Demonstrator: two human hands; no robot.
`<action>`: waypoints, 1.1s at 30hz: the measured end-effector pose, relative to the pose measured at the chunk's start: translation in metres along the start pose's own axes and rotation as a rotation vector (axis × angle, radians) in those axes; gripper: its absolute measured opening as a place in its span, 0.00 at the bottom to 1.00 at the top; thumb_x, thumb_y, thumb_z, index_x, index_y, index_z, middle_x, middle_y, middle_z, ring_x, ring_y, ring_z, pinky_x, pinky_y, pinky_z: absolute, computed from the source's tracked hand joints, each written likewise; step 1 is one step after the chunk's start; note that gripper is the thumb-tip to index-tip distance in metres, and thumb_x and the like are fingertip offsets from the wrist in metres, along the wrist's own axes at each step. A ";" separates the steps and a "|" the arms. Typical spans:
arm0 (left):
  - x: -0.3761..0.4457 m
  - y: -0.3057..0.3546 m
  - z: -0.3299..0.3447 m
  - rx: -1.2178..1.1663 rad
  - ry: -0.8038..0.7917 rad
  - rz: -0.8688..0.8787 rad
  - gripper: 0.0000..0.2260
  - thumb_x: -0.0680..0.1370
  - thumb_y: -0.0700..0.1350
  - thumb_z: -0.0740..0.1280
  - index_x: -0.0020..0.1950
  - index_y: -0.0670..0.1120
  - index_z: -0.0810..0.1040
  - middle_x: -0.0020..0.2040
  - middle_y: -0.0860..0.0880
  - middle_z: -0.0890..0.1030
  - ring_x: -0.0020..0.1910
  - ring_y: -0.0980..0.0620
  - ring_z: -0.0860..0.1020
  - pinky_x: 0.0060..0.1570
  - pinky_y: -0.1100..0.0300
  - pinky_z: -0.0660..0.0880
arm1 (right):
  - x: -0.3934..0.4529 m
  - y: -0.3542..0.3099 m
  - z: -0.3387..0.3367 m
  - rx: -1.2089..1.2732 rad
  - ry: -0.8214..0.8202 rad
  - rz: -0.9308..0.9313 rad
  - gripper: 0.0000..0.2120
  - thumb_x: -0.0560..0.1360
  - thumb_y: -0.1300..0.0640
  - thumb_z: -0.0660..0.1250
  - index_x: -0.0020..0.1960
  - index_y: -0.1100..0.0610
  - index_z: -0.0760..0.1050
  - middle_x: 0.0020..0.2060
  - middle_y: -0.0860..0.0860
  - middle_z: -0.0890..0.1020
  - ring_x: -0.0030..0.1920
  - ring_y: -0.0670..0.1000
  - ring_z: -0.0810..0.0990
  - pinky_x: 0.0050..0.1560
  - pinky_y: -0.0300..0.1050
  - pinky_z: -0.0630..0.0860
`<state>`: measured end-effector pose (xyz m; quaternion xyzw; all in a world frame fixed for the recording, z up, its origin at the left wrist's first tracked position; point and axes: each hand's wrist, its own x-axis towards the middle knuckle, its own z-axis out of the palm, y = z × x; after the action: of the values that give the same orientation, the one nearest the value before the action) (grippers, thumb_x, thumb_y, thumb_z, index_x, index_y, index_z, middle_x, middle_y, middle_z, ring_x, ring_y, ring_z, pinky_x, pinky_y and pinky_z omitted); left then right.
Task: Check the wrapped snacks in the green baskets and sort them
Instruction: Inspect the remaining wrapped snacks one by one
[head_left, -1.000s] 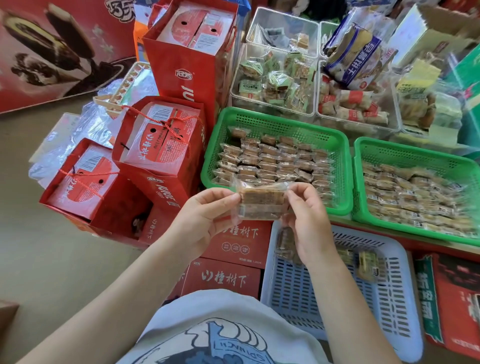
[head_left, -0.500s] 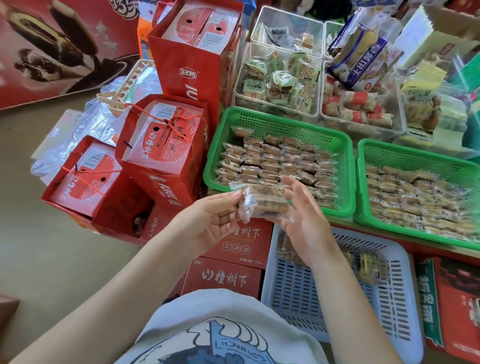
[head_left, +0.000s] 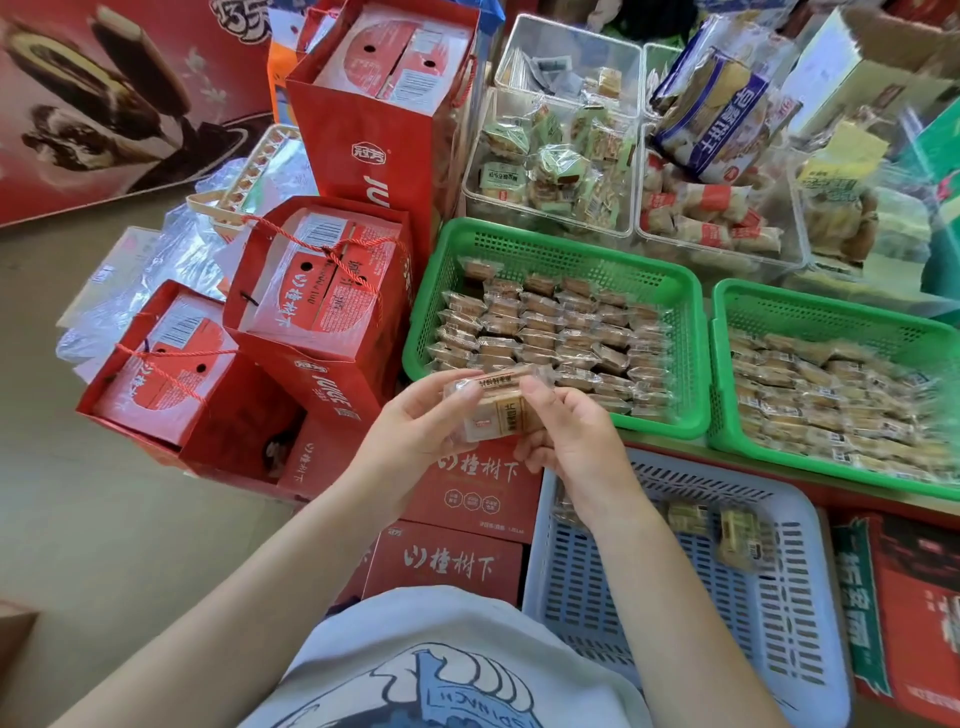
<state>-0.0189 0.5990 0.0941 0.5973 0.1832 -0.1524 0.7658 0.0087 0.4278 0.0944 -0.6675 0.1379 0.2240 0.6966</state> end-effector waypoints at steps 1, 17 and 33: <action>0.000 -0.001 -0.002 -0.007 -0.015 0.028 0.15 0.78 0.52 0.69 0.63 0.48 0.82 0.57 0.44 0.85 0.58 0.45 0.83 0.59 0.48 0.79 | -0.001 -0.001 0.002 0.001 -0.007 0.006 0.24 0.73 0.41 0.71 0.54 0.62 0.74 0.44 0.59 0.85 0.33 0.53 0.79 0.29 0.41 0.74; 0.047 -0.010 -0.017 -0.362 -0.147 -0.174 0.22 0.79 0.56 0.62 0.67 0.46 0.77 0.53 0.46 0.85 0.49 0.52 0.84 0.50 0.53 0.81 | 0.023 -0.012 0.009 -0.055 0.186 -0.293 0.06 0.80 0.59 0.68 0.45 0.57 0.75 0.35 0.48 0.82 0.36 0.49 0.80 0.35 0.43 0.77; 0.189 -0.018 -0.033 0.984 0.172 0.247 0.25 0.85 0.48 0.61 0.81 0.48 0.60 0.79 0.53 0.61 0.79 0.53 0.56 0.77 0.56 0.47 | 0.183 -0.029 0.007 -0.015 0.253 -0.015 0.10 0.77 0.61 0.71 0.56 0.53 0.76 0.52 0.50 0.83 0.52 0.51 0.83 0.51 0.50 0.82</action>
<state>0.1373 0.6244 -0.0158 0.9146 0.0802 -0.0790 0.3884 0.1802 0.4584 0.0298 -0.6967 0.2178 0.1340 0.6703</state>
